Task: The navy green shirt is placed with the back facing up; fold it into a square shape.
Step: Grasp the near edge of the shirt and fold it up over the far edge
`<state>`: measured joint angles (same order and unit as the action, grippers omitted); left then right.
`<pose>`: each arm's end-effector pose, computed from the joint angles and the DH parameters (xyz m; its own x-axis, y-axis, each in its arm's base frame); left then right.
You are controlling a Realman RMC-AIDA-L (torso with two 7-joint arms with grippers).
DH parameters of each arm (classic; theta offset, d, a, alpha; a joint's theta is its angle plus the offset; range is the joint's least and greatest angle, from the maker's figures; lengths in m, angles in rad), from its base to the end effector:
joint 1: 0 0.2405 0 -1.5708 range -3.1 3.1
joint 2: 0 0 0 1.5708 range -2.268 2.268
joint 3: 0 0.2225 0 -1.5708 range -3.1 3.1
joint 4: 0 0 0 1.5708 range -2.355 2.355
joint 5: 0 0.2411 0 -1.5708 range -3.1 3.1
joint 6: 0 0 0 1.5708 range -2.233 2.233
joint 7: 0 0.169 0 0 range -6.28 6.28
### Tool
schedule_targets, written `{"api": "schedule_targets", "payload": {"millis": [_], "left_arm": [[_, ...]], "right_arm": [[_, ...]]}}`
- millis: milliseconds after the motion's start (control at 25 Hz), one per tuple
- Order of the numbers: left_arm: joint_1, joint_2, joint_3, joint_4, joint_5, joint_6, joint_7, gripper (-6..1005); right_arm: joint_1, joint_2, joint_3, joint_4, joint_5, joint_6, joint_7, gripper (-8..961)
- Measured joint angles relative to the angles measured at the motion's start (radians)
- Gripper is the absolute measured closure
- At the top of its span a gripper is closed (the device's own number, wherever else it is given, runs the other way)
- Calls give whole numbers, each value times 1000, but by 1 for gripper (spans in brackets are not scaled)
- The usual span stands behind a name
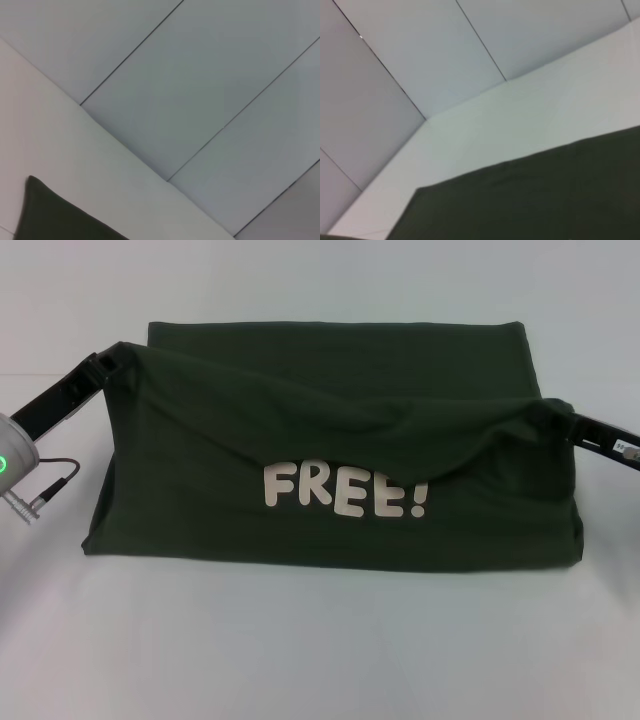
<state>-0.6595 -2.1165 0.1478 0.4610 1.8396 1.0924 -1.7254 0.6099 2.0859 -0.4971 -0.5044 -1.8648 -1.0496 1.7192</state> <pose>-0.2923 0.4274 0.0391 0.0449 0.3815 0.9233 0.9738 -0.2230 0.0448 0.2887 0.4219 0.0141 0.3297 -0.5304 -0.7810 -0.9271 -0.3382 -0.1616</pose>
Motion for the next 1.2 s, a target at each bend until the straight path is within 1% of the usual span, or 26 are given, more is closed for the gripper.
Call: {"api": "schedule_targets", "payload": {"millis": [200,600,1000,1200], "left_arm": [[-9,-12,0,-1,-14,-53,30,984],[-23,-27,28,-1,-38,-155,53,984],[-32,-42,25,-2,-41,-212,67,985],[-32,-44,24,-8,-57,-224,80,985]], "right_arm": [[12,0,-50,16,2,78,0,884],[25,0,-52,32,31,139,0,882],[42,3,-50,65,47,191,-1,879],[45,3,-45,76,49,206,2,878]]}}
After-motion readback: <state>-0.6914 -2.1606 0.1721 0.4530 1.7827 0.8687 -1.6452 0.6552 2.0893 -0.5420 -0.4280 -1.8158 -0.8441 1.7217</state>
